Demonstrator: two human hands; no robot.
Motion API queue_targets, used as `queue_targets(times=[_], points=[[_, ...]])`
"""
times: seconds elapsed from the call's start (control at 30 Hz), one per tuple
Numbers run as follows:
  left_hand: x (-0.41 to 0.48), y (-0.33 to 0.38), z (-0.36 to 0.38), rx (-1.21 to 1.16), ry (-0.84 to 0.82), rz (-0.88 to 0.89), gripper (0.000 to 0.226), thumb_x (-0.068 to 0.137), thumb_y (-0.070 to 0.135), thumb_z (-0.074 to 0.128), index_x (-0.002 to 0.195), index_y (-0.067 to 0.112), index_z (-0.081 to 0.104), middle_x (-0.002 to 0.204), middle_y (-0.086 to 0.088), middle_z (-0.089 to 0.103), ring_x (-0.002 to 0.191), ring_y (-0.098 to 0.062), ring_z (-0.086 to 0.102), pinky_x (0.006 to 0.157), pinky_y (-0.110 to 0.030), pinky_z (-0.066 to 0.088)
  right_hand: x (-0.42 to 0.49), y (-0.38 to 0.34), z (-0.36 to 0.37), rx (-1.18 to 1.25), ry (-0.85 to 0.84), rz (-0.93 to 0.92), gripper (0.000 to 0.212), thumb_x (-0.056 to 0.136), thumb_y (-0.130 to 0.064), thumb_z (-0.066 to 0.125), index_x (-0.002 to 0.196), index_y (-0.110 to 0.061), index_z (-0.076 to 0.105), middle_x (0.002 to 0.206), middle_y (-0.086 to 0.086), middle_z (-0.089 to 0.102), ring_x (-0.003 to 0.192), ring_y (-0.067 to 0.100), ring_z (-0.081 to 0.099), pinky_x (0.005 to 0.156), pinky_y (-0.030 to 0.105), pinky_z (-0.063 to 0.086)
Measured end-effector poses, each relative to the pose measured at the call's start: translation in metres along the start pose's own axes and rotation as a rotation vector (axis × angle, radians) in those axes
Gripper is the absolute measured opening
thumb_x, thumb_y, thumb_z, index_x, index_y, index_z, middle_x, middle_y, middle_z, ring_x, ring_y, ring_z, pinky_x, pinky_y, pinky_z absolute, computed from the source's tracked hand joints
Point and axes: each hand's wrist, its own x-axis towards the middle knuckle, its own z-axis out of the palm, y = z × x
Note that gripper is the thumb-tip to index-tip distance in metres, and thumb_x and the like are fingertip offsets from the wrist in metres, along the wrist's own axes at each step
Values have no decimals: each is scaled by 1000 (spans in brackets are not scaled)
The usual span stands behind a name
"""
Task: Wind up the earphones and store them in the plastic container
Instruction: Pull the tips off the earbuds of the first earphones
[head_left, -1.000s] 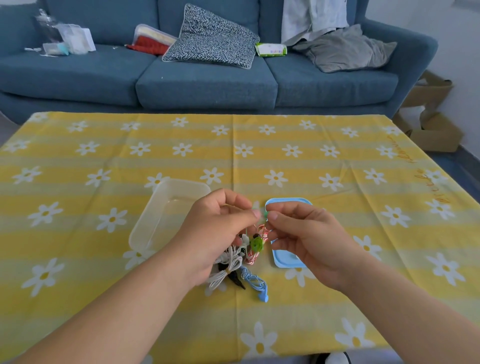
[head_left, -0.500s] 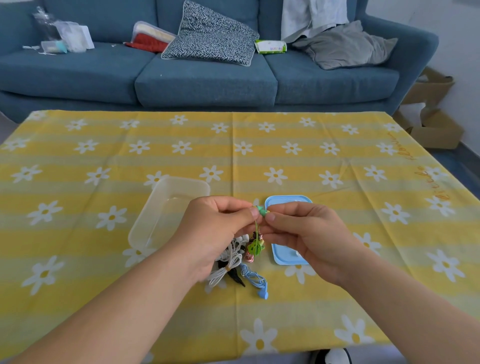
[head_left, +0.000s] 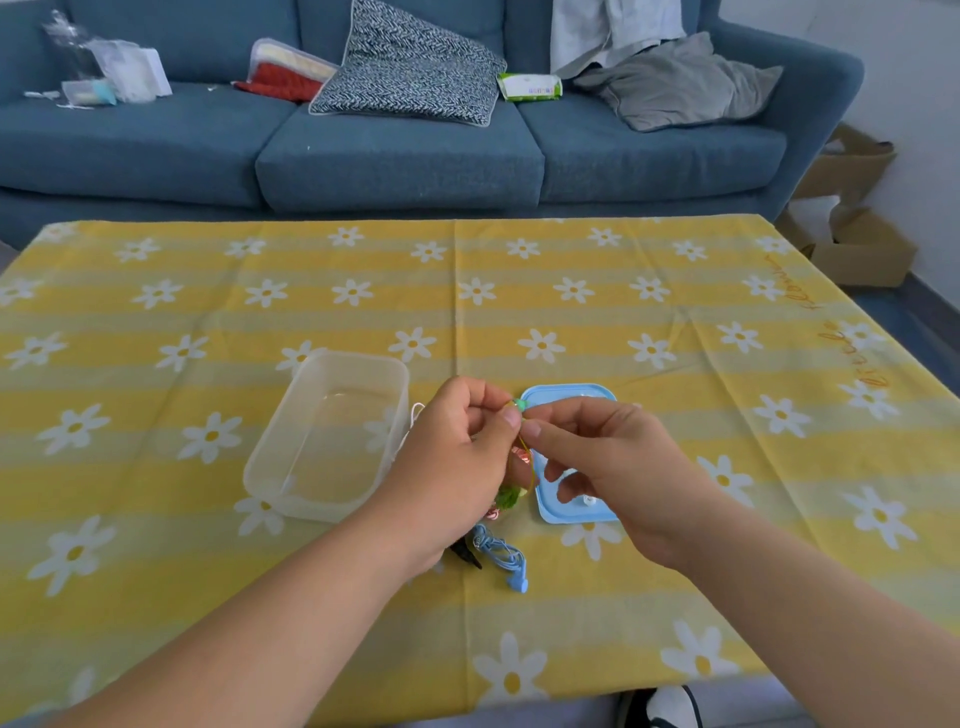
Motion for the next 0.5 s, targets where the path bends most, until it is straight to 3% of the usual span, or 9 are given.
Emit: queue_targets(times=[0.13,0.3,0.4,0.5], points=[[6,0,7,-57,5,-42,7,105,18,54,110,15,57,51,11,61,49,-9,53,50,-22,47,8,-7,-20,-43,145,6,16,89,-27,78,94,-12,79,72,6,67,61,19,60,53,30,48],[10,-1,20,-69,-10,-131,7,105,12,52,109,10,56,55,4,67,61,-24,52,51,-29,45,26,-1,-68,-159,437,60,13,95,-17,63,96,-11,73,79,7,68,64,18,61,56,31,53],[12,-7,24,-60,-19,-181,6,104,14,53,108,12,57,76,-7,78,51,-20,45,55,-33,43,38,14,-83,-275,494,81,16,90,-13,58,92,-5,71,80,9,66,68,20,60,60,34,54],[12,-13,22,-50,-3,-191,6,104,17,54,107,15,58,77,-9,78,50,-21,42,54,-33,40,51,26,-82,-412,484,73,15,89,-14,58,88,-10,72,80,11,69,68,21,59,64,41,58]])
